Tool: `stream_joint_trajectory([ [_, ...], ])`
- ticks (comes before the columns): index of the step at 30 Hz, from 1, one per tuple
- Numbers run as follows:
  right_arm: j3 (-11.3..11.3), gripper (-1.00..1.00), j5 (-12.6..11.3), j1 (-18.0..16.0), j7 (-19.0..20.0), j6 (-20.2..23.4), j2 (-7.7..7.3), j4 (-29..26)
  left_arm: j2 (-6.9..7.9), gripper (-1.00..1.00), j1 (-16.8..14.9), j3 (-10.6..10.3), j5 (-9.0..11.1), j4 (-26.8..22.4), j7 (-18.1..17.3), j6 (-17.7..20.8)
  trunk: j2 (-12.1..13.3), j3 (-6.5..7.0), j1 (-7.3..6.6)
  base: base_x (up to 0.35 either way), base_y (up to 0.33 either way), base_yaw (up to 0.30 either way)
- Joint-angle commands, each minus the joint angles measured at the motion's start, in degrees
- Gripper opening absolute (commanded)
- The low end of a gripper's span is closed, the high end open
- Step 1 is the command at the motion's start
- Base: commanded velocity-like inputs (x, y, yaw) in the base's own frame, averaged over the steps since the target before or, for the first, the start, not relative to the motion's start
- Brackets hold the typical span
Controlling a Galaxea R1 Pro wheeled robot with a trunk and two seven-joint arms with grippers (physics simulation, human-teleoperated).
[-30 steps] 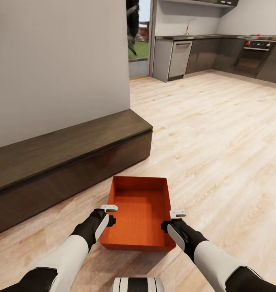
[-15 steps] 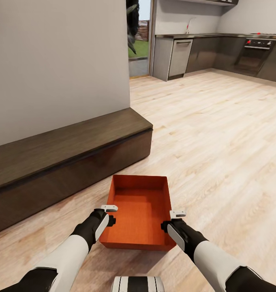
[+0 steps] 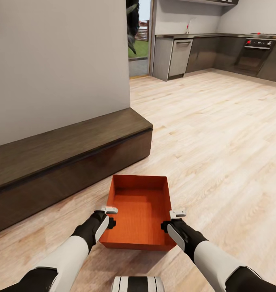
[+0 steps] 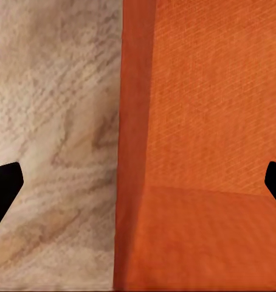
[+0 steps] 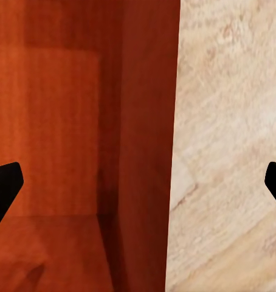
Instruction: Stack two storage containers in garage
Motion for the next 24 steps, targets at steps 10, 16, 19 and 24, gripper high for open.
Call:
stream_joint_trajectory([
  [10, 0.48, 1.00, -0.49, -0.04, -0.44, 0.24, -0.05, -0.10, 0.04, 1.00, -0.01, 0.06, 0.15, 2.51, 0.21, 0.09, -0.02, -0.04, -0.01, 0.000, 0.000, 0.000],
  [16, 0.48, 1.00, -0.49, -0.04, -0.44, 0.24, -0.05, -0.10, 0.04, 1.00, -0.01, 0.02, 0.16, 2.02, -0.06, 0.08, -0.02, -0.04, -0.01, 0.000, 0.000, 0.000],
  [19, 0.48, 1.00, -0.49, -0.04, -0.44, 0.24, -0.05, -0.10, 0.01, 1.00, -0.01, 0.03, 0.16, 1.98, -0.06, 0.08, -0.02, -0.04, -0.01, 0.000, 0.000, 0.000],
  [24, 0.48, 1.00, -0.49, -0.04, -0.44, 0.24, -0.05, -0.10, 0.00, 1.00, -0.01, 0.00, 0.16, 1.92, -0.06, 0.08, -0.02, -0.04, -0.01, 0.000, 0.000, 0.000],
])
